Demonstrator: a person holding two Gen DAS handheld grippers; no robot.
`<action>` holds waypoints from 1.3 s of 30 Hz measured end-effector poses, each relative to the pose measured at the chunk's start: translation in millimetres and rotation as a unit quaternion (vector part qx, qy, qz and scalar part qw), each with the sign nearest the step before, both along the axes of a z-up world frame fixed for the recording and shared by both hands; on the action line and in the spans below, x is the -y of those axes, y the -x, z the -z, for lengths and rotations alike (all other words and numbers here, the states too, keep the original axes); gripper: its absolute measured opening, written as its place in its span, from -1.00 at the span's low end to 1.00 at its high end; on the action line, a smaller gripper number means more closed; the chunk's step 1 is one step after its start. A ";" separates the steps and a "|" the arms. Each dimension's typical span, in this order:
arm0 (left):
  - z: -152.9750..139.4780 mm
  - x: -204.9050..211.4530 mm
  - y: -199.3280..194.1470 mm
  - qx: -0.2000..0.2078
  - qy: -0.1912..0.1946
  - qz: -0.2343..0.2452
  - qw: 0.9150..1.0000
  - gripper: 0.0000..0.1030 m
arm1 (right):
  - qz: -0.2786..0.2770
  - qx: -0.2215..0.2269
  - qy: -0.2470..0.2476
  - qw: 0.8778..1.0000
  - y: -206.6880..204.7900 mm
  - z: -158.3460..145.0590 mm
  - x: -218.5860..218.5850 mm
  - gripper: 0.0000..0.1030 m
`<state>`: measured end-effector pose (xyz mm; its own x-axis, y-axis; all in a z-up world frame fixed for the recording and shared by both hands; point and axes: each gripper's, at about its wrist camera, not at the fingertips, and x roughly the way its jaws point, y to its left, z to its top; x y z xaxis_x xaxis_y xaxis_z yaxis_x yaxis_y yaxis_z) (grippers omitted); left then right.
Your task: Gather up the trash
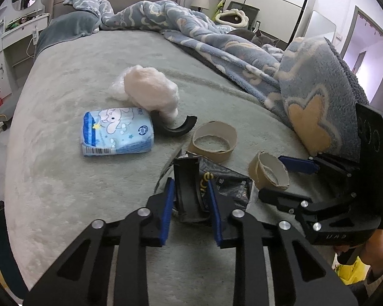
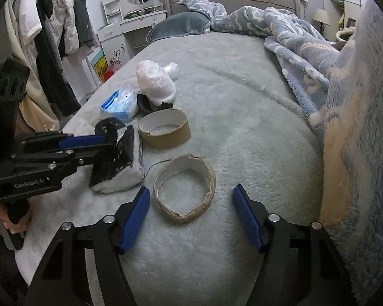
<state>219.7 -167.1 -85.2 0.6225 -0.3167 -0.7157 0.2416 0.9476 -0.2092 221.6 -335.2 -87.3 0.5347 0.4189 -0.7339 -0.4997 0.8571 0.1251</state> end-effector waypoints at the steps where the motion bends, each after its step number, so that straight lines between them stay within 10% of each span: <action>1: 0.2 0.0 -0.1 -0.001 -0.001 0.000 1.000 -0.54 | 0.001 -0.002 -0.003 1.000 -0.6 0.2 0.6 0.28; 12: -6.0 -3.4 4.0 0.004 0.002 0.012 1.000 -0.58 | 0.016 -0.012 0.008 1.000 -9.1 2.4 -3.4 -0.10; 39: -26.1 -114.6 14.4 0.028 -0.009 -0.074 0.997 -0.58 | 0.002 0.033 -0.023 0.999 -33.7 -51.6 -93.1 -0.13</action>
<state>205.4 -52.4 -59.1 0.6999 -0.2062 -0.6838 0.1101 0.9771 -0.1820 255.3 -242.1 -35.8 0.5836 0.4483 -0.6771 -0.5044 0.8536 0.1304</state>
